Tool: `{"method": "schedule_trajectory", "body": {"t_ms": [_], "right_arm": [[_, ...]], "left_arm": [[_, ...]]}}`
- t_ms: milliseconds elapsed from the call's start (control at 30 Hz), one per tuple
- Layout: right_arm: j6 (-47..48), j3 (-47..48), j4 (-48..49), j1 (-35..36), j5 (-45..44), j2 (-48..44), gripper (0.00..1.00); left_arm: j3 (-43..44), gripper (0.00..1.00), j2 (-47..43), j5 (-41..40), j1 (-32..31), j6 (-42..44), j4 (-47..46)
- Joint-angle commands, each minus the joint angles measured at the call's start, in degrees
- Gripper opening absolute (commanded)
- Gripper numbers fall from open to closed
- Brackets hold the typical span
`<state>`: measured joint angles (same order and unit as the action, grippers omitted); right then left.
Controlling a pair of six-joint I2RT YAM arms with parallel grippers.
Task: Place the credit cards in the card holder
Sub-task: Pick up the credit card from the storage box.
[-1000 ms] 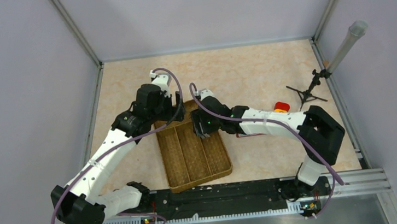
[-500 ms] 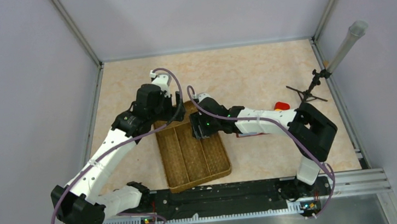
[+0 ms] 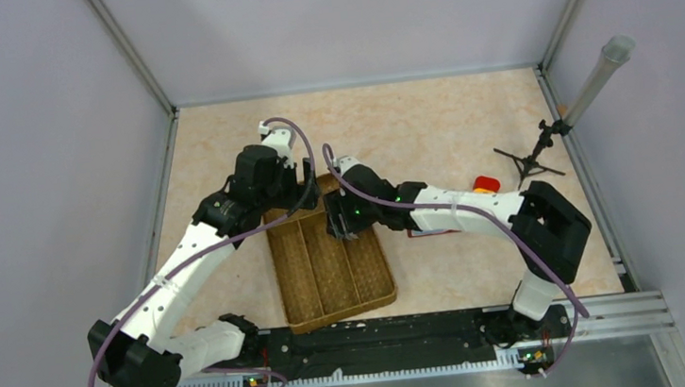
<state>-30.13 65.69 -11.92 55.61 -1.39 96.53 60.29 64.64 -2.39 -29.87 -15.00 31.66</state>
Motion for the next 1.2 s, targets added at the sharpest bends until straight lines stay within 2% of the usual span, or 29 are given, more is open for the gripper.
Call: {"method": "schedule_trajectory", "body": {"t_ms": [0,400,467,533,733,867,933,1067,1167], "right_arm": [[0.2,2.8,1.6,0.8,0.3,-2.7,0.61],[0.6,2.1,0.9,1.1,-2.6,-4.8,0.35],[0.7,1.8,1.0,1.1,-2.8,-5.1,0.25],[0.8,1.6,1.0,1.1,-3.1,-5.0,0.19],[1.2,1.1,0.2,1.2,-4.4,-4.3,0.1],[2.7,1.5,-2.3,1.4,-9.0,-6.2,0.05],[3.7,1.8,-3.9,1.4,-11.4,-8.1,0.0],[6.0,2.9,-8.0,1.4,-15.1,-13.0,0.0],[8.0,4.3,-13.0,0.5,-17.0,-16.6,0.0]], "left_arm": [[-0.4,0.86,-0.1,0.5,0.3,0.7,-0.3],[-0.4,0.86,-0.1,0.3,0.2,0.8,-0.3],[-0.4,0.86,-0.1,0.3,0.2,0.8,-0.2],[-0.4,0.86,-0.2,0.3,0.2,0.8,-0.3],[-0.4,0.86,-0.2,0.0,0.2,0.8,-0.2],[-0.5,0.86,-0.3,-0.4,0.3,0.8,-0.2],[-0.6,0.86,-0.5,-1.0,0.3,0.8,-0.4],[-0.9,0.86,-0.6,-1.9,0.4,1.4,-0.9],[-1.2,0.86,-0.7,1.3,0.3,4.1,-2.2]]}}
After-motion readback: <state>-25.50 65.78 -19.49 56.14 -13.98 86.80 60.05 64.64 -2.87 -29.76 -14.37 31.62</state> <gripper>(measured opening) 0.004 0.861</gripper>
